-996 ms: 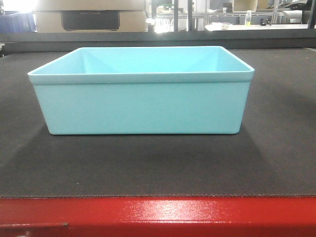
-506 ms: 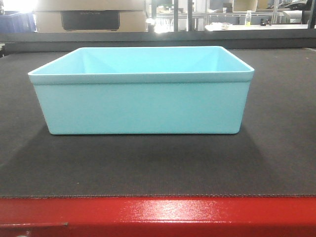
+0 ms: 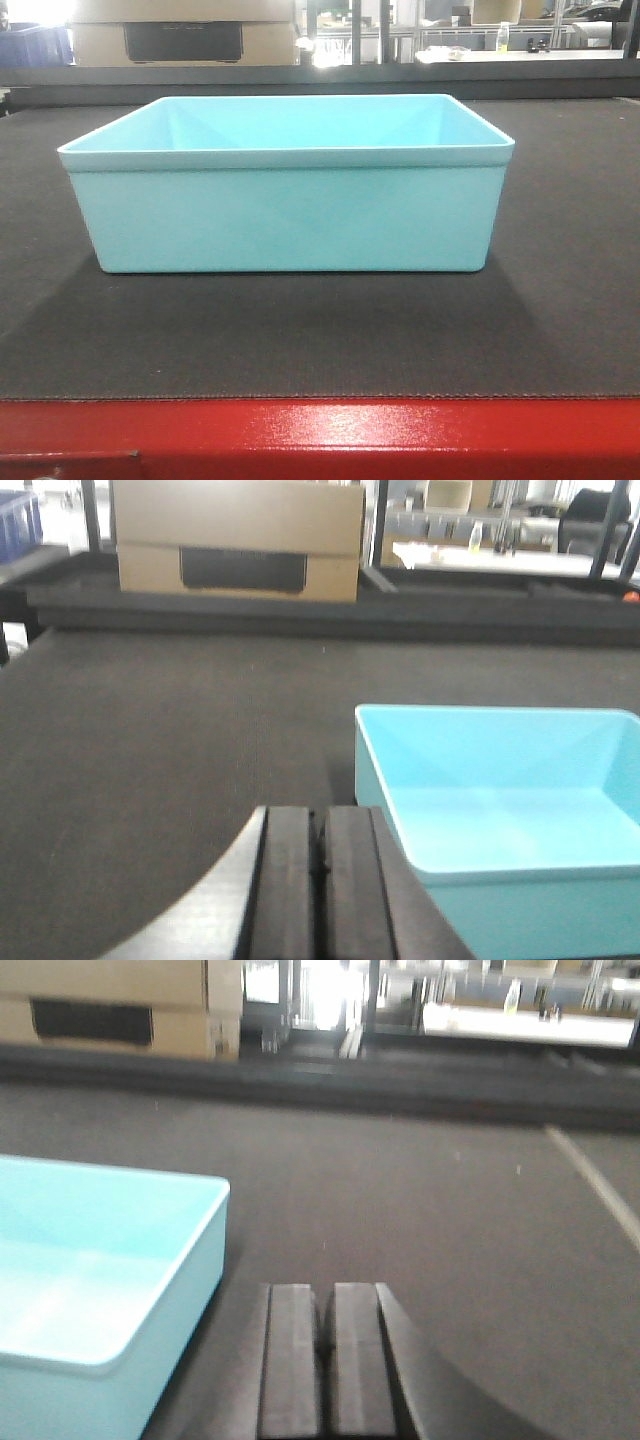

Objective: Fetch blue bin and place on conveyor start

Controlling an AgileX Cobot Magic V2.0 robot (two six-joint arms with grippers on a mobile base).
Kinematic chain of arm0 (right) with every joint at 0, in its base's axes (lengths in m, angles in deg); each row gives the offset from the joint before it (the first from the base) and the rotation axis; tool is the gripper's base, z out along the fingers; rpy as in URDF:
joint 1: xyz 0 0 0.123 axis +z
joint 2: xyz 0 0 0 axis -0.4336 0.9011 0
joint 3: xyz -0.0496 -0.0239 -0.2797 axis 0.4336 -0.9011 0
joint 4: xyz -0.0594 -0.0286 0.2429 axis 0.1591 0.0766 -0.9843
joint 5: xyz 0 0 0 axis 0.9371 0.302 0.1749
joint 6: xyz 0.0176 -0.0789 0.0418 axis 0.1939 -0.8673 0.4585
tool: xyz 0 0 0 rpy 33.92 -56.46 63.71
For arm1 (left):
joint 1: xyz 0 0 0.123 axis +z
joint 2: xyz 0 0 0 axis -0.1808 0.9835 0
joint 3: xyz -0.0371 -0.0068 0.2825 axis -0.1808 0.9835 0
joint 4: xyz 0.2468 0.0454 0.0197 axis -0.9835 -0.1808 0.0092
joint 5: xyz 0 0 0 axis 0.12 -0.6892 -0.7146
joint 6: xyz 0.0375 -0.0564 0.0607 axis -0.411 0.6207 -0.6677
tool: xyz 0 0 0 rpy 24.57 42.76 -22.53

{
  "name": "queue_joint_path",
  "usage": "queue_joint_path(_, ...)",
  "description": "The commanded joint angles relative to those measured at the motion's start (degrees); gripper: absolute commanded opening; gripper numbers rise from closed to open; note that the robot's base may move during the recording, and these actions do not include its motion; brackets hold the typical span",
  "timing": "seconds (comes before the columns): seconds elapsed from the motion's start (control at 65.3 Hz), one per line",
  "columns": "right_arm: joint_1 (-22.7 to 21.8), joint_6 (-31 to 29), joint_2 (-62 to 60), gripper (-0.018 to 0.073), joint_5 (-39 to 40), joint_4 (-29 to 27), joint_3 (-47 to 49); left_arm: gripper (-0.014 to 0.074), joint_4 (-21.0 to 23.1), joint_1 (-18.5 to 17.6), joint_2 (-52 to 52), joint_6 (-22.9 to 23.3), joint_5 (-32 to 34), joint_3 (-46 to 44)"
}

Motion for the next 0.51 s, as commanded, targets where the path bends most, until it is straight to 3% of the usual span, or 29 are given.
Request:
queue_joint_path(0.0,-0.3,-0.3,-1.7,-0.0162,2.2,0.3,-0.2,-0.0111,0.2,0.3,-1.7,-0.2,1.3,0.2)
queue_joint_path(0.49,-0.3,-0.3,-1.8,-0.0162,2.4,0.3,-0.2,-0.0111,0.2,0.3,-2.2,-0.2,1.3,0.2)
